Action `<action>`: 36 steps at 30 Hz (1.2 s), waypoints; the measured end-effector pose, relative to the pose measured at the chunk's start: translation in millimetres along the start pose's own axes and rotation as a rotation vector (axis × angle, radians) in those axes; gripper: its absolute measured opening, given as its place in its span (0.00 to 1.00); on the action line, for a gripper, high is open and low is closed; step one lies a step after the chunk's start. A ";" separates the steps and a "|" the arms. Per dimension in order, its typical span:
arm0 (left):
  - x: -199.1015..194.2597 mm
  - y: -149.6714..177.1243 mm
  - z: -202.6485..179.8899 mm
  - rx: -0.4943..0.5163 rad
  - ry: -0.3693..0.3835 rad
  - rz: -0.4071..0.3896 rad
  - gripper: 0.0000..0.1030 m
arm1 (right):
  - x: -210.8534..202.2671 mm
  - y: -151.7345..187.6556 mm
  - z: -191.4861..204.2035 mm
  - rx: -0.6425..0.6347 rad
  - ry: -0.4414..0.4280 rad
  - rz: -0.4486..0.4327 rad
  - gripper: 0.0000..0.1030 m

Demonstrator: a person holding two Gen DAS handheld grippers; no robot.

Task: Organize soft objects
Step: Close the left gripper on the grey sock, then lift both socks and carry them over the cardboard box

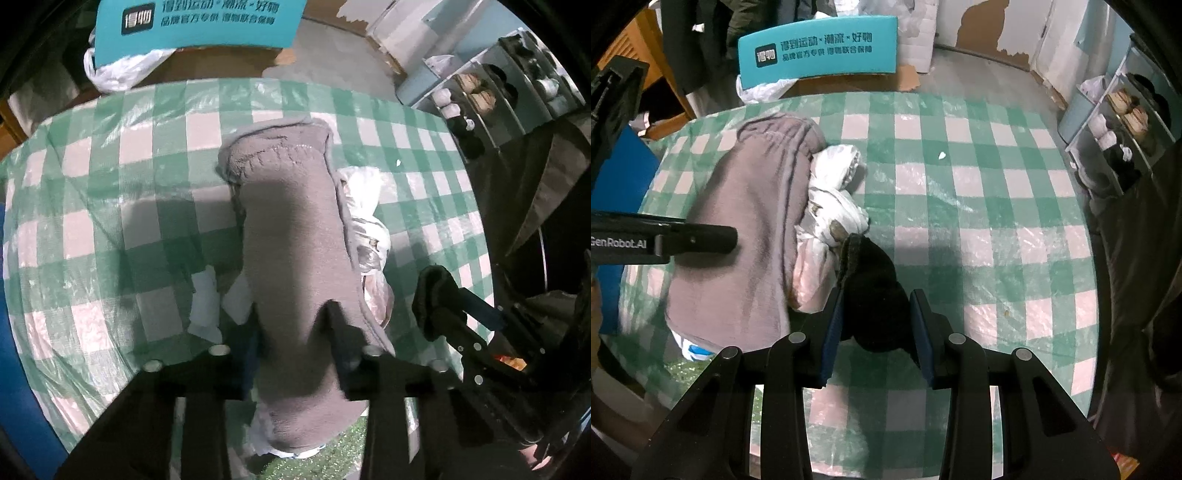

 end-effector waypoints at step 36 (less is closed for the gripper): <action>-140.8 15.7 1.9 0.190 -0.106 -0.292 0.13 | -74.2 -43.6 64.8 -0.082 -0.053 -0.147 0.34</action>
Point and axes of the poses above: each gripper's, at about its wrist camera, not at the fingertips, and x roughly the way its jaws point, z to its left, y to its underside, the point moved 6 cm from there along x, roughly the way its jaws point, and after that the axes turned 2 degrees about -z, right-handed, at the moved point
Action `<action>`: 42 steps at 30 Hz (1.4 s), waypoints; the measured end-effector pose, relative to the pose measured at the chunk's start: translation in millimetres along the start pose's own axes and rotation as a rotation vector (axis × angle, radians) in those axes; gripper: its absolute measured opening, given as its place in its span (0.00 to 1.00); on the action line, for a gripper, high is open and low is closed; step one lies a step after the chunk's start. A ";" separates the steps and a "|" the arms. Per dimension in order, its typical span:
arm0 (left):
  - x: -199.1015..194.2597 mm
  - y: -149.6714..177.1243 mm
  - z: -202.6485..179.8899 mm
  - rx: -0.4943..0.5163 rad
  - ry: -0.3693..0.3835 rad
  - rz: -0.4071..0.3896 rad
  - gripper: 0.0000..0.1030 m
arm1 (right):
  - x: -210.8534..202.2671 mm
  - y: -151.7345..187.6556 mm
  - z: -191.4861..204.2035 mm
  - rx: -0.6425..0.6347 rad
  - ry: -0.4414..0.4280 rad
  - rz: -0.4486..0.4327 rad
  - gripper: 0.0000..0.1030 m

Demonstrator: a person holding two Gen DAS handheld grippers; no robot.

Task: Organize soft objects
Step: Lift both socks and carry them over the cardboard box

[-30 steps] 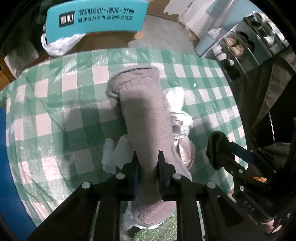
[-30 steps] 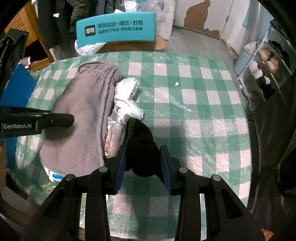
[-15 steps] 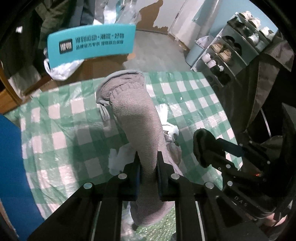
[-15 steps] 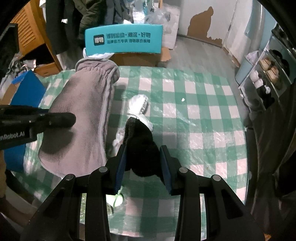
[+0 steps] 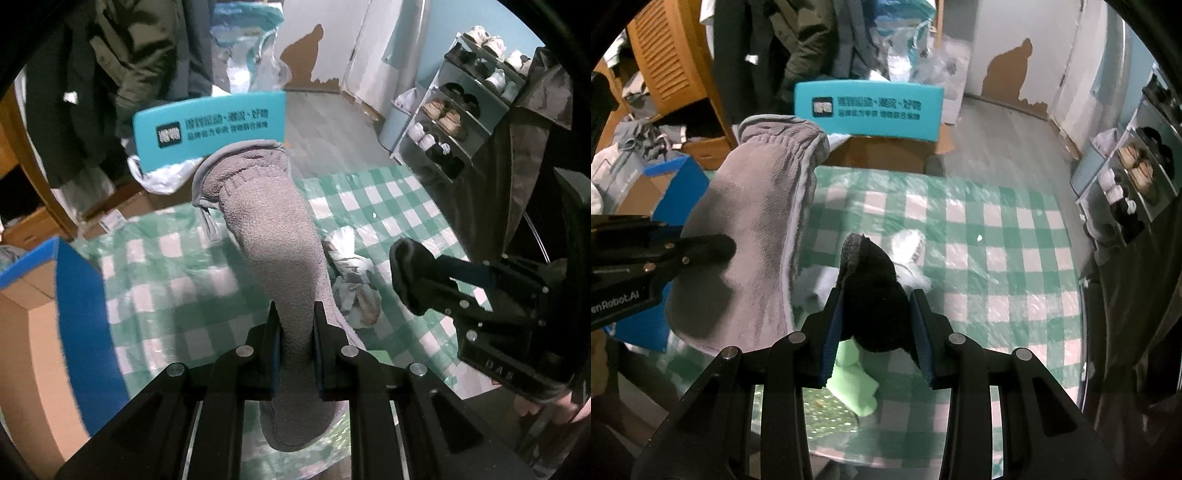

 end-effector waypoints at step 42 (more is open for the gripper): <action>-155.7 55.0 154.1 -0.136 -0.202 -0.225 0.13 | -22.4 -73.1 210.1 -0.231 -0.223 -0.067 0.34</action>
Point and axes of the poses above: each gripper's, at about its wrist camera, not at the fingertips, and x roughly the way its jaws point, z to its left, y to its underside, the point moved 6 cm from there along x, roughly the way its jaws point, and after that the axes turned 2 degrees about -z, right-handed, at the moved point
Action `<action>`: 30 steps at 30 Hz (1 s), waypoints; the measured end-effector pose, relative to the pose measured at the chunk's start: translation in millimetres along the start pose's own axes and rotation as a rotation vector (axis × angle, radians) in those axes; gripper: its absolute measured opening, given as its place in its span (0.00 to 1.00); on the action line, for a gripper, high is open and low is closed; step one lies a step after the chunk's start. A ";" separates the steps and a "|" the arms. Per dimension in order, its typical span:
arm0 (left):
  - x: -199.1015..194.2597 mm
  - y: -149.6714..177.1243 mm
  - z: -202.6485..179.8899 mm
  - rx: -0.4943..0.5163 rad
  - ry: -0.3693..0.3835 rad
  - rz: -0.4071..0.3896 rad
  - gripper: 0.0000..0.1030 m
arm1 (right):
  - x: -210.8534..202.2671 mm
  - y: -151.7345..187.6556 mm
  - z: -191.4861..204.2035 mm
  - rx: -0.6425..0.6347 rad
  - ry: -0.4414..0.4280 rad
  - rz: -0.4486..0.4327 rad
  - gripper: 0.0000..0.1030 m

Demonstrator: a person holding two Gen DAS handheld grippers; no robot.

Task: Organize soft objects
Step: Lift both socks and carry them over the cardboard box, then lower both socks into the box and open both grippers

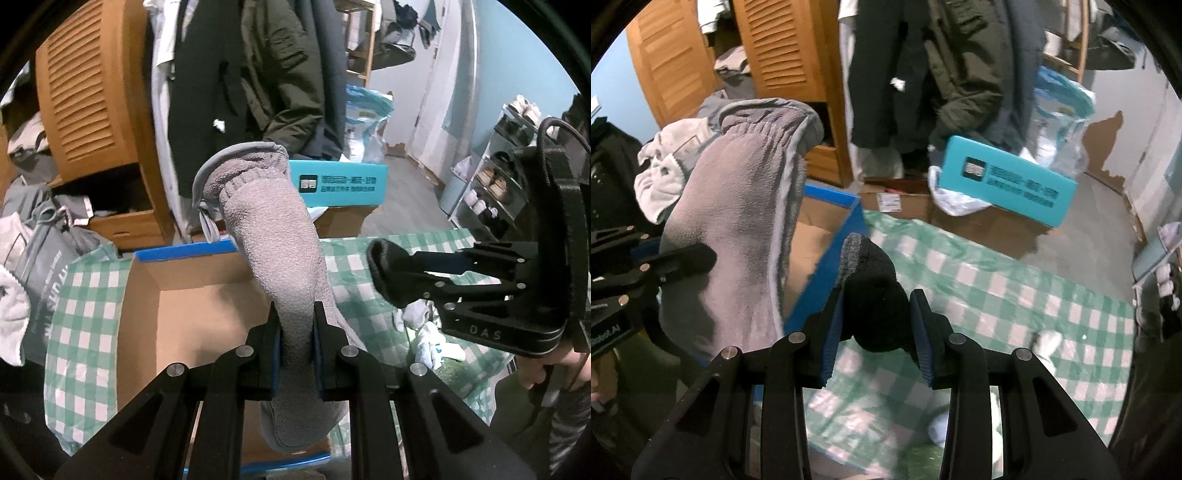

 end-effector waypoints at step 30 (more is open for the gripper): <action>27.2 45.1 103.1 -0.135 -0.098 0.096 0.14 | 80.3 -32.2 114.6 -0.119 -0.127 0.106 0.34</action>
Point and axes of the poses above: each gripper's, at about its wrist camera, not at the fingertips, and x roughly the way its jaws point, z to its left, y to its underside, the point moved 6 cm from there along x, roughly the way its jaws point, and after that the axes turned 2 degrees about -z, right-handed, at the moved point
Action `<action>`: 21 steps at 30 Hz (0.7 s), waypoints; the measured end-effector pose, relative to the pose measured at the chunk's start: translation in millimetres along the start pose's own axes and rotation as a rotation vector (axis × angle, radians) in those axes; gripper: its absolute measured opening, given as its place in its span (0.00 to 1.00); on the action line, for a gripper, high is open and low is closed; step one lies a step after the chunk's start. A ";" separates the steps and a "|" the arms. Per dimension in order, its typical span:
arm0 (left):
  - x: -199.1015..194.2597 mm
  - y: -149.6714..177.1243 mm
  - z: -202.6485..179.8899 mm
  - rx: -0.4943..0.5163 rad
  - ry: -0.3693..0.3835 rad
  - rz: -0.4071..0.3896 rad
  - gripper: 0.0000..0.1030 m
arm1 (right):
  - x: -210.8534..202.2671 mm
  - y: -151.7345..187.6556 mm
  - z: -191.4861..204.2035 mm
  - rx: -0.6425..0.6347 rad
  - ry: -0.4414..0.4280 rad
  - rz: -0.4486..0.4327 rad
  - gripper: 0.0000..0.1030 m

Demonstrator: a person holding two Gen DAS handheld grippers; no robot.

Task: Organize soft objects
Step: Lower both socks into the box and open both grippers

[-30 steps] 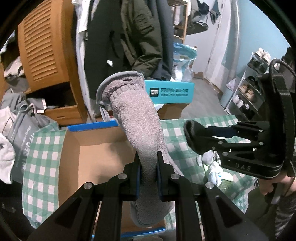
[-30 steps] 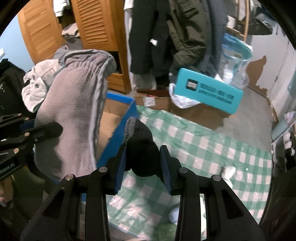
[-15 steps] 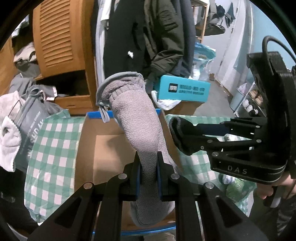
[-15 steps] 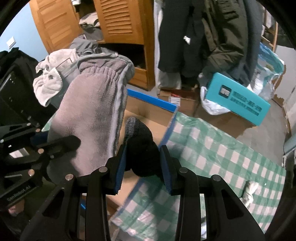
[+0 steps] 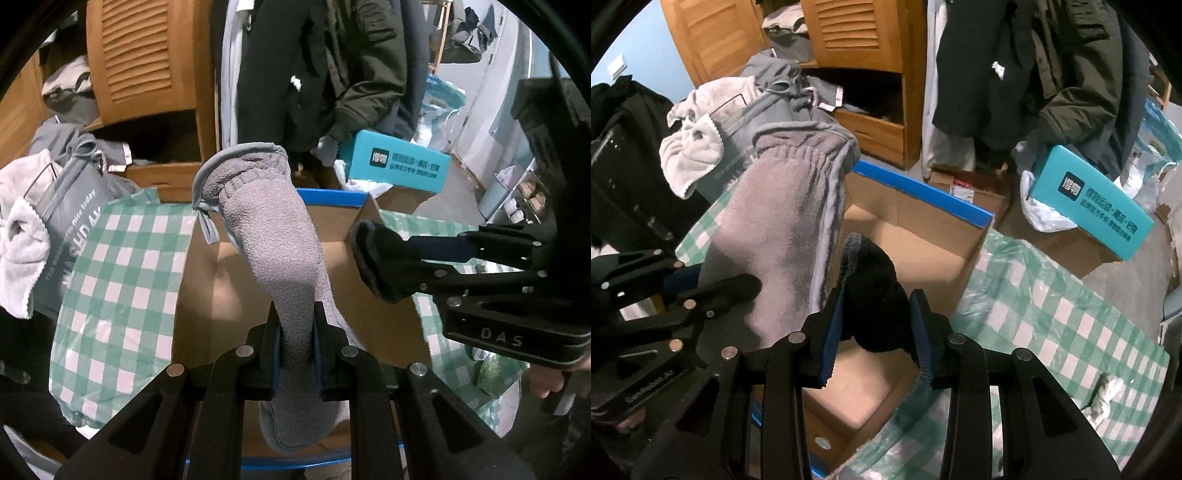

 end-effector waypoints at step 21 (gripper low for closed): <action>13.8 7.5 0.4 0.033 -0.070 0.048 0.40 | -2.6 -0.1 -2.7 0.017 0.003 -0.006 0.60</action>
Point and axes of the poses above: each gripper's, at about its wrist camera, not at the fingertips, and x roughly the way its jaws point, z to its left, y to its underside, the point moved 6 cm from there along x, roughly the way its jaws point, and after that the axes turned 2 degrees about -z, right-handed, at the moved point
